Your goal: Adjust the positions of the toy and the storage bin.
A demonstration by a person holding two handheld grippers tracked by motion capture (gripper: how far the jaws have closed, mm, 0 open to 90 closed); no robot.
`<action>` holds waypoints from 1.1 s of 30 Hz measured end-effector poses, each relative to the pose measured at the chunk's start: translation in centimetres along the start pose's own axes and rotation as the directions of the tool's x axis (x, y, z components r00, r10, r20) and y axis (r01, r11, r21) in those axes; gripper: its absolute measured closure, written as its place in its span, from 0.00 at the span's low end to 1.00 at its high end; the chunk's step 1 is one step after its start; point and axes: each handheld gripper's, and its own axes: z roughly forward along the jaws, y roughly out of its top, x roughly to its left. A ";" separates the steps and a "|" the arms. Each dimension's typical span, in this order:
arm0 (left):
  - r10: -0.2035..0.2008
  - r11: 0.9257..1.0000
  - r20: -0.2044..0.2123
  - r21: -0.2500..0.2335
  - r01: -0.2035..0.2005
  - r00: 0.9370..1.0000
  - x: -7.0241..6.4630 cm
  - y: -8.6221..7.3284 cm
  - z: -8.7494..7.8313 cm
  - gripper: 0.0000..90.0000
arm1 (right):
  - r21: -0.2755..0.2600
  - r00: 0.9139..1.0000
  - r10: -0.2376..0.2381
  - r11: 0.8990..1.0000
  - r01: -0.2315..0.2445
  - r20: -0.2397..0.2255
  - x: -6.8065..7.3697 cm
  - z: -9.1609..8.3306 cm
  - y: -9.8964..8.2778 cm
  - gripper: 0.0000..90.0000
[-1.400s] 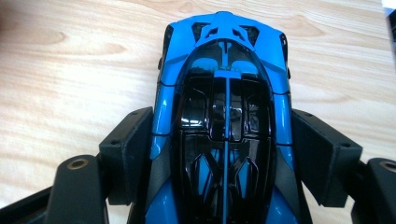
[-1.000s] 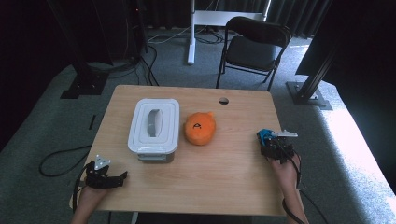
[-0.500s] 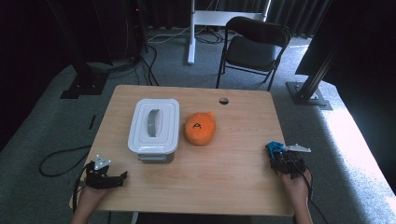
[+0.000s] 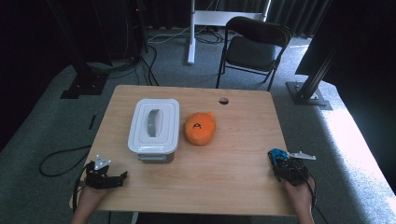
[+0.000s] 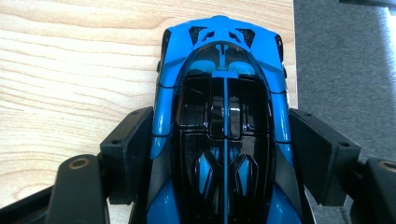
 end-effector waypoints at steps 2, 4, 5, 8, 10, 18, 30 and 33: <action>0.000 1.000 0.000 0.000 0.000 1.000 0.0 0.0 0.0 0.04 | 0.003 1.000 0.002 1.000 -0.002 -0.006 0.0 0.2 -0.3 0.29; 0.000 1.000 0.000 0.000 0.000 1.000 0.0 0.0 0.0 0.04 | -0.005 1.000 0.006 1.000 -0.006 -0.009 -0.1 0.4 -0.4 0.29; 0.000 1.000 0.000 0.000 0.000 1.000 0.0 0.0 0.0 0.04 | 0.001 1.000 0.003 1.000 -0.003 -0.006 -0.1 0.3 -0.3 0.29; -0.001 1.000 -0.001 0.000 0.001 1.000 0.0 0.0 0.0 0.04 | 0.000 1.000 0.004 1.000 -0.004 -0.011 -0.2 0.3 -0.4 0.28; -0.001 1.000 -0.001 0.000 0.001 1.000 0.0 0.0 0.0 0.04 | 0.004 1.000 -0.006 1.000 0.006 -0.011 -0.2 0.1 -0.4 0.25; -0.001 1.000 -0.001 0.000 0.001 1.000 0.0 0.0 0.0 0.04 | -0.031 1.000 0.002 1.000 -0.003 -0.028 -0.4 -1.1 0.2 0.20; -0.001 1.000 -0.001 0.000 0.001 1.000 0.0 0.0 0.0 0.04 | -0.081 0.997 -0.050 0.996 0.046 -0.051 0.9 -1.8 2.0 0.16; -0.001 1.000 -0.001 0.000 0.001 1.000 0.0 0.0 0.0 0.04 | -0.095 0.997 -0.053 0.994 0.047 -0.054 1.1 -2.0 2.6 0.16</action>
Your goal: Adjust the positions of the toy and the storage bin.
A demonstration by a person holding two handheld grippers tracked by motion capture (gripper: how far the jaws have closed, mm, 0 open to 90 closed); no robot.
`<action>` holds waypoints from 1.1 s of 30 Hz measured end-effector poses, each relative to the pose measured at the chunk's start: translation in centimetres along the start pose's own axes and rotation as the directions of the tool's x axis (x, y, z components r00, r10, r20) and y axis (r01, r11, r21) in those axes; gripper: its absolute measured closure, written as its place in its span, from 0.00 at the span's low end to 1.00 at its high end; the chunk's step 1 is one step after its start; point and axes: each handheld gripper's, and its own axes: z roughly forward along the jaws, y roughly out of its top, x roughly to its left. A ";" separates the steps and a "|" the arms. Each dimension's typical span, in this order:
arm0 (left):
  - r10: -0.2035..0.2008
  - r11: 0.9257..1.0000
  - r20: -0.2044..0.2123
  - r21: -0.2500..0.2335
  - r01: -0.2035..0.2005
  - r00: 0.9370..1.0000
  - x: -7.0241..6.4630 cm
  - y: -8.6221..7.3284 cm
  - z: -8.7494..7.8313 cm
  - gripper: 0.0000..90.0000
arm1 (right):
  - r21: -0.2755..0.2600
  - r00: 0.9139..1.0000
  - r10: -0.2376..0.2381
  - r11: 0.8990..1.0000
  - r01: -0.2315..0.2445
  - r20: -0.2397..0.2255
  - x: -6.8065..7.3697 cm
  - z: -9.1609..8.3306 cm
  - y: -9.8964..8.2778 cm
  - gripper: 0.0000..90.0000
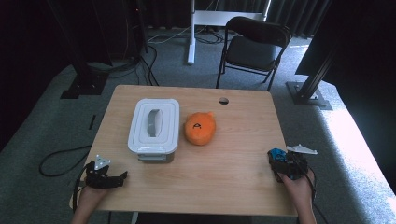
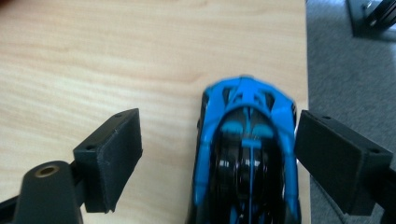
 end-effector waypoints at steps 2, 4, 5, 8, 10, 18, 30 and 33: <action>-0.001 1.000 0.000 -0.001 0.001 1.000 0.0 0.0 0.0 0.04 | -0.009 1.000 -0.005 1.000 0.005 -0.011 0.2 -0.1 0.6 0.16; -0.001 1.000 0.000 -0.001 0.001 1.000 0.0 0.0 0.0 0.04 | -0.020 1.000 -0.011 1.000 0.010 -0.022 0.5 -0.1 1.1 0.16; -0.001 1.000 0.000 -0.001 0.001 1.000 0.0 0.0 0.0 0.04 | -0.018 0.999 -0.017 1.000 0.016 -0.029 0.7 0.0 1.3 0.16; -0.001 1.000 0.000 0.000 0.001 1.000 0.0 0.0 0.0 0.04 | -0.023 0.999 -0.032 0.999 0.032 -0.035 1.2 0.1 1.7 0.16; -0.001 1.000 0.000 -0.001 0.001 1.000 0.0 0.0 0.0 0.04 | -0.027 0.997 -0.053 0.998 0.051 -0.049 2.2 0.3 2.3 0.16; -0.001 1.000 0.000 -0.001 0.001 1.000 0.0 0.0 0.0 0.04 | -0.049 0.993 -0.082 0.996 0.078 -0.086 4.0 0.9 3.9 0.16; -0.001 1.000 0.000 -0.001 0.001 1.000 0.0 0.0 0.0 0.04 | -0.075 0.979 -0.124 0.991 0.113 -0.162 7.3 2.4 6.0 0.15; -0.001 1.000 0.000 -0.001 0.001 1.000 0.0 0.0 0.0 0.04 | -0.080 0.974 -0.133 0.990 0.121 -0.184 8.4 2.9 6.4 0.15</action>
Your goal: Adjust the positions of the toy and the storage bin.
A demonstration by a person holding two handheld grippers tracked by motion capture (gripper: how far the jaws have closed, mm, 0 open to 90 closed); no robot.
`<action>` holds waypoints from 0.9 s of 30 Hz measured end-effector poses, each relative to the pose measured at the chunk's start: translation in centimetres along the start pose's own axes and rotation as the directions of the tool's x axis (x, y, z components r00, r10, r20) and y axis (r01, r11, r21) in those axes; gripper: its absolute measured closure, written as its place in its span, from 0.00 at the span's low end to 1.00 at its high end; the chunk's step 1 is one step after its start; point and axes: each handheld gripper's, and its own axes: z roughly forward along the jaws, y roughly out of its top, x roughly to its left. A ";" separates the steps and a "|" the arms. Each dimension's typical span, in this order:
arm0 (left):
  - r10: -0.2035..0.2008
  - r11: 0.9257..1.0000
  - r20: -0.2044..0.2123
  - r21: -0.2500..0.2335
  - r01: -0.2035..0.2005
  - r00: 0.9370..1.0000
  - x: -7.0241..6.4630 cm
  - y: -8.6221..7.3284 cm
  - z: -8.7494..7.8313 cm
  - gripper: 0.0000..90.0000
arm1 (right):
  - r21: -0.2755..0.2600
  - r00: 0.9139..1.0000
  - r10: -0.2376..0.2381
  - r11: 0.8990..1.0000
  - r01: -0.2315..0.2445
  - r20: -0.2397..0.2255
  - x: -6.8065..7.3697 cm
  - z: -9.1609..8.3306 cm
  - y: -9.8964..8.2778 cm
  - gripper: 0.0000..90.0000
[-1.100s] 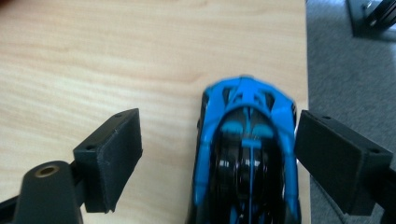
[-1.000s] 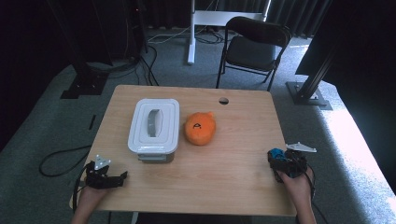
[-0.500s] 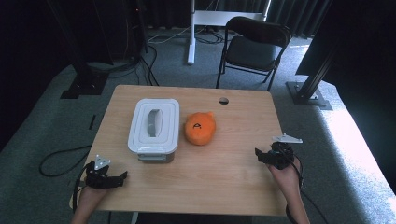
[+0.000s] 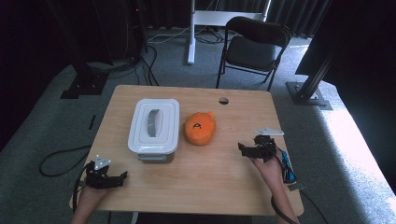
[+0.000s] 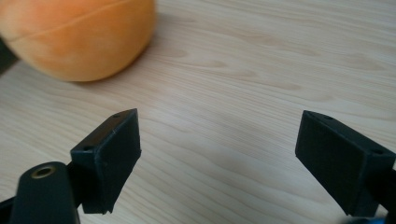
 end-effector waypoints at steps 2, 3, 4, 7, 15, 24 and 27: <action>0.000 1.000 0.000 0.000 0.000 1.000 0.0 0.0 0.0 0.04 | -0.003 1.000 -0.007 1.000 0.007 -0.017 0.7 0.5 0.4 0.15; 0.000 1.000 0.000 0.000 0.000 1.000 0.0 0.0 0.0 0.04 | -0.002 1.000 -0.009 1.000 0.009 -0.030 1.0 0.7 0.6 0.15; 0.000 1.000 0.000 0.000 0.000 1.000 0.0 0.0 0.0 0.04 | -0.002 1.000 -0.009 1.000 0.009 -0.030 1.0 0.7 0.6 0.15; 0.000 1.000 0.000 0.000 0.000 1.000 0.0 0.0 0.0 0.04 | -0.009 0.998 -0.022 1.000 0.022 -0.054 2.0 1.5 1.3 0.16; 0.000 1.000 0.000 0.000 0.000 1.000 0.0 0.0 0.0 0.04 | -0.006 0.994 -0.047 0.999 0.046 -0.095 3.9 3.3 2.4 0.17; 0.000 1.000 0.000 0.000 0.000 1.000 0.0 0.0 0.0 0.04 | 0.005 0.989 -0.072 0.997 0.073 -0.126 5.4 4.8 3.0 0.17; 0.000 1.000 0.000 0.000 0.000 1.000 0.0 0.0 0.0 0.04 | 0.011 0.988 -0.069 0.997 0.071 -0.141 5.7 5.3 3.2 0.17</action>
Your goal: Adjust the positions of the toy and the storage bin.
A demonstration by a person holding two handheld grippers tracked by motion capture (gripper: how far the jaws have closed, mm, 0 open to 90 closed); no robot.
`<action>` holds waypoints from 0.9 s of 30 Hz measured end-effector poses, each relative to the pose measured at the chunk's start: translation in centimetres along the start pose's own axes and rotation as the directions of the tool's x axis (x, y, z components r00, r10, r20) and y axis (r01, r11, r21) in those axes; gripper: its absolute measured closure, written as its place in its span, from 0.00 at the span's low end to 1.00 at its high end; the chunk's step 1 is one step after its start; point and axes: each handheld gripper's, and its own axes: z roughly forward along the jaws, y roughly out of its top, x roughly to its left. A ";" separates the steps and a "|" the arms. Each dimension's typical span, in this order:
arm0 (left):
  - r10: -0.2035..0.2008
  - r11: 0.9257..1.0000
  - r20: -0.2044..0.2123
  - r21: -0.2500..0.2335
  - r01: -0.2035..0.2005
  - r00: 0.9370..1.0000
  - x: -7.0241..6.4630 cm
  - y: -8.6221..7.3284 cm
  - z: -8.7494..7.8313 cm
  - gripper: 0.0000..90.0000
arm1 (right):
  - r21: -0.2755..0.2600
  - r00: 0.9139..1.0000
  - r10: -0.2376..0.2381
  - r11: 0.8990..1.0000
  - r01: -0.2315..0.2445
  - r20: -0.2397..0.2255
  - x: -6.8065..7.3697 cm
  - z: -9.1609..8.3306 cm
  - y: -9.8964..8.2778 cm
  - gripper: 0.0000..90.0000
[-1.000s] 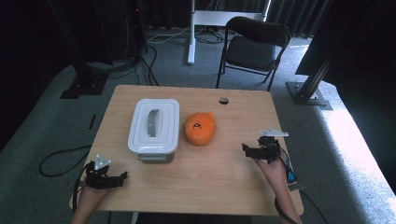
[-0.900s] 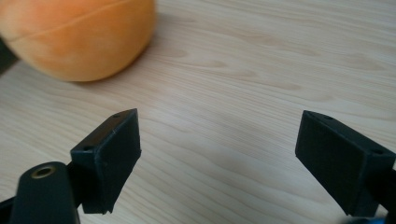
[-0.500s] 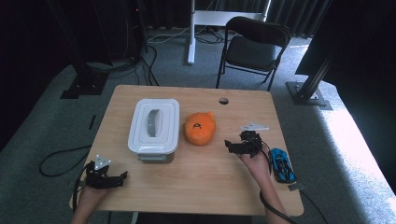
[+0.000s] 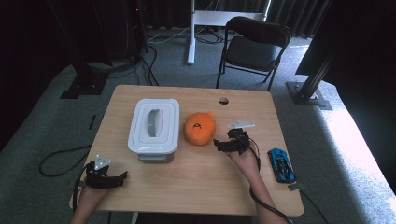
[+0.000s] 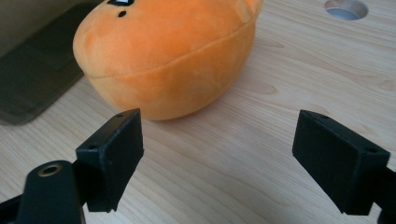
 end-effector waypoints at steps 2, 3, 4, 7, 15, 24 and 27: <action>0.000 1.000 0.000 0.000 0.000 1.000 0.0 0.0 0.0 0.04 | -0.001 1.000 0.002 1.000 -0.002 -0.007 0.0 0.3 0.1 0.17; 0.001 1.000 0.000 0.000 -0.001 1.000 0.0 0.0 0.0 0.04 | -0.002 1.000 0.005 1.000 -0.005 -0.011 0.1 0.5 0.2 0.17; 0.000 1.000 0.000 0.000 0.000 1.000 0.0 0.0 0.0 0.04 | 0.002 1.000 0.005 1.000 -0.005 -0.015 0.1 0.6 0.2 0.19; 0.001 1.000 0.000 0.000 -0.001 1.000 0.0 0.0 0.0 0.04 | 0.001 1.000 -0.002 1.000 0.002 -0.016 0.3 1.0 0.4 0.19; 0.001 1.000 0.000 0.000 -0.001 1.000 0.0 0.0 0.0 0.04 | 0.008 0.999 -0.038 0.999 0.038 -0.036 0.7 1.8 1.2 0.25; 0.000 1.000 0.000 0.000 0.000 1.000 0.0 0.0 0.0 0.04 | 0.018 0.997 -0.039 0.999 0.040 -0.070 0.7 2.9 1.5 0.34; 0.001 1.000 0.000 0.000 -0.001 1.000 0.0 0.0 0.0 0.04 | 0.010 0.995 -0.030 0.999 0.031 -0.093 0.7 3.1 1.5 0.40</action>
